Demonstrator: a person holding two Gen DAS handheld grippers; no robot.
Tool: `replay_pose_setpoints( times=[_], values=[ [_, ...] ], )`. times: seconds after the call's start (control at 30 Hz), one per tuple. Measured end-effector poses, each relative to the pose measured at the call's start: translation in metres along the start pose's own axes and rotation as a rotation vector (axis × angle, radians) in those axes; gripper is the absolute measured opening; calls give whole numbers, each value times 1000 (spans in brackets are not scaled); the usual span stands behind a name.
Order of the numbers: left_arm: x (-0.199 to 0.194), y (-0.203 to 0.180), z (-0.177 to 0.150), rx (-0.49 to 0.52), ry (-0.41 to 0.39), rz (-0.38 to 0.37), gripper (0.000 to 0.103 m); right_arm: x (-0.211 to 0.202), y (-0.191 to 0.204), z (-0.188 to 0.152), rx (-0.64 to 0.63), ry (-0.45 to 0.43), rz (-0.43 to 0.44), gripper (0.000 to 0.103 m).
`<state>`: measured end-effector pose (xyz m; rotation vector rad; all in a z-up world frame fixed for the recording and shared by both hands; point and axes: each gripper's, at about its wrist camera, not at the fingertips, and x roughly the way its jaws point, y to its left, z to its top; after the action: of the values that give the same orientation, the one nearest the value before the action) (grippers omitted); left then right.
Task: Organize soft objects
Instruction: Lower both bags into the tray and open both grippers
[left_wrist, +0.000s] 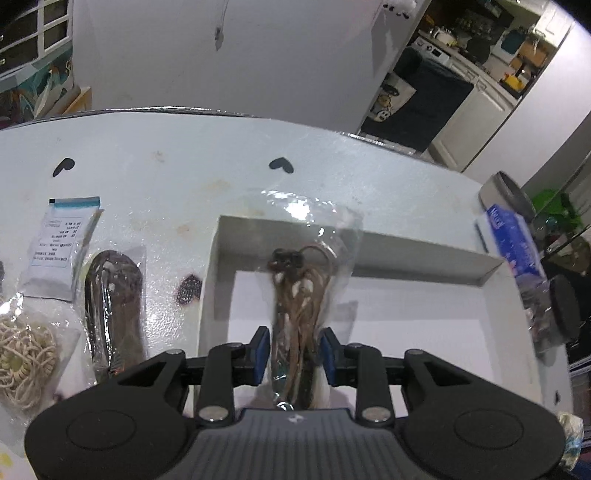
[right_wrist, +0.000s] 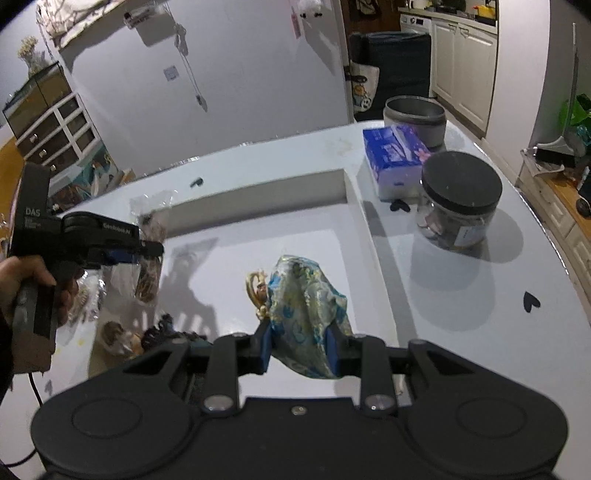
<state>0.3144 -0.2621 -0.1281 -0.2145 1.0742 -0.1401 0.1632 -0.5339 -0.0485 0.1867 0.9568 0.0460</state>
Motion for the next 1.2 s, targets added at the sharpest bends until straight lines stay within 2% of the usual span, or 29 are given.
replay_pose_setpoints(
  times=[0.03, 0.1, 0.17, 0.33, 0.37, 0.4, 0.47, 0.53, 0.57, 0.63, 0.83, 0.93, 1.1, 1.17, 1.2],
  values=[
    [-1, 0, -1, 4, -6, -1, 49, 3, 0, -1, -3, 8, -5, 30],
    [-4, 0, -4, 15, -21, -1, 56, 8, 0, -1, -13, 20, -13, 30],
    [-8, -3, -5, 37, -32, -2, 57, 12, 3, -3, -28, 31, -19, 31],
    [-22, -9, -6, 85, -83, -16, 56, 18, 7, -5, -42, 43, -46, 56],
    [-24, -11, -5, 95, -94, -20, 55, 17, 7, -5, -42, 40, -47, 58],
    [-26, -14, -3, 104, -105, -23, 54, 16, 6, -4, -37, 34, -44, 59],
    [-28, -19, 0, 124, -127, -36, 44, 13, 4, -2, -18, 25, -45, 60],
    [-25, -24, 2, 138, -119, -52, 34, 9, 0, 0, 1, 8, -46, 56],
    [-22, -26, 3, 147, -108, -60, 32, 8, -1, 2, 8, -1, -43, 54],
    [-14, -29, 1, 171, -74, -49, 29, 7, -3, 4, 23, -13, -41, 43],
    [8, -20, -12, 173, 18, -10, 27, 24, -2, 4, 30, 27, -38, 31],
    [10, -15, -15, 186, 29, -15, 24, 37, 0, 0, 25, 76, -19, 29],
    [2, -17, -15, 200, 15, -43, 25, 49, 1, -11, 6, 136, -48, 29],
    [-3, -20, -14, 206, 4, -58, 27, 49, -2, -14, 2, 151, -59, 29],
    [-6, -22, -13, 209, -2, -65, 32, 49, -3, -15, 0, 159, -66, 29]
  ],
)
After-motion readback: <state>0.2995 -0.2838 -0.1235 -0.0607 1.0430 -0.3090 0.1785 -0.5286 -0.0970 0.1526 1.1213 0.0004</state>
